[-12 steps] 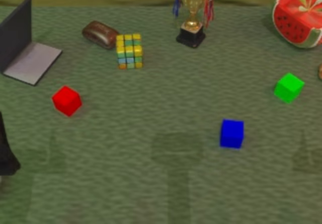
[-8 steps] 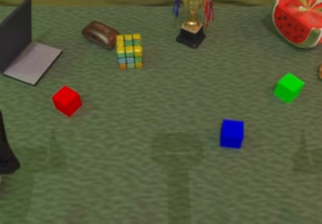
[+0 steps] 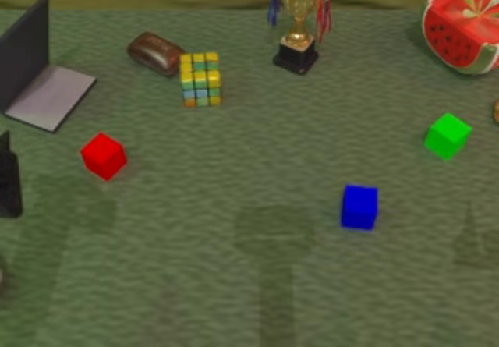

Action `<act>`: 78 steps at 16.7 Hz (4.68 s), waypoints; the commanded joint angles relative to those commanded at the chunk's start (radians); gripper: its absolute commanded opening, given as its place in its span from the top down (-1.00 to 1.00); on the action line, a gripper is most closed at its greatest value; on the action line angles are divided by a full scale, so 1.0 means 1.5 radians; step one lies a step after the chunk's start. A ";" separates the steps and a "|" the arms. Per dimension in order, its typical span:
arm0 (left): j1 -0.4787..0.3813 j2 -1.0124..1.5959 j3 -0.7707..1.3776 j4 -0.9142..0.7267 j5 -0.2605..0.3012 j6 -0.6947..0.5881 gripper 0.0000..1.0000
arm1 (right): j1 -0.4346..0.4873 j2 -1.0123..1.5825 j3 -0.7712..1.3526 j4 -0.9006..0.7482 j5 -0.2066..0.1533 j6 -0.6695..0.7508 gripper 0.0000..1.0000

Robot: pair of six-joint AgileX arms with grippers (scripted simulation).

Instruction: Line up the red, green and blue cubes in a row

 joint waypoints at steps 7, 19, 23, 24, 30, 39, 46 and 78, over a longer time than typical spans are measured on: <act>-0.037 0.525 0.391 -0.263 -0.001 0.099 -1.00 | 0.000 0.000 0.000 0.000 0.000 0.000 -1.00; -0.078 1.085 0.863 -0.559 -0.001 0.213 -1.00 | 0.000 0.000 0.000 0.000 0.000 0.000 -1.00; -0.079 1.106 0.883 -0.569 0.000 0.217 -1.00 | 0.000 0.000 0.000 0.000 0.000 0.000 -1.00; -0.079 1.106 0.883 -0.569 0.000 0.217 -1.00 | 0.000 0.000 0.000 0.000 0.000 0.000 -1.00; -0.078 1.125 0.847 -0.518 0.000 0.219 -1.00 | 0.000 0.000 0.000 0.000 0.000 0.000 -1.00; -0.078 1.181 0.762 -0.373 0.001 0.219 -1.00 | 0.000 0.000 0.000 0.000 0.000 0.000 -1.00; -0.078 1.181 0.762 -0.373 0.001 0.219 -0.10 | 0.000 0.000 0.000 0.000 0.000 0.000 -1.00; -0.082 1.101 0.860 -0.536 0.007 0.191 1.00 | 0.000 0.000 0.000 0.000 0.000 0.000 -1.00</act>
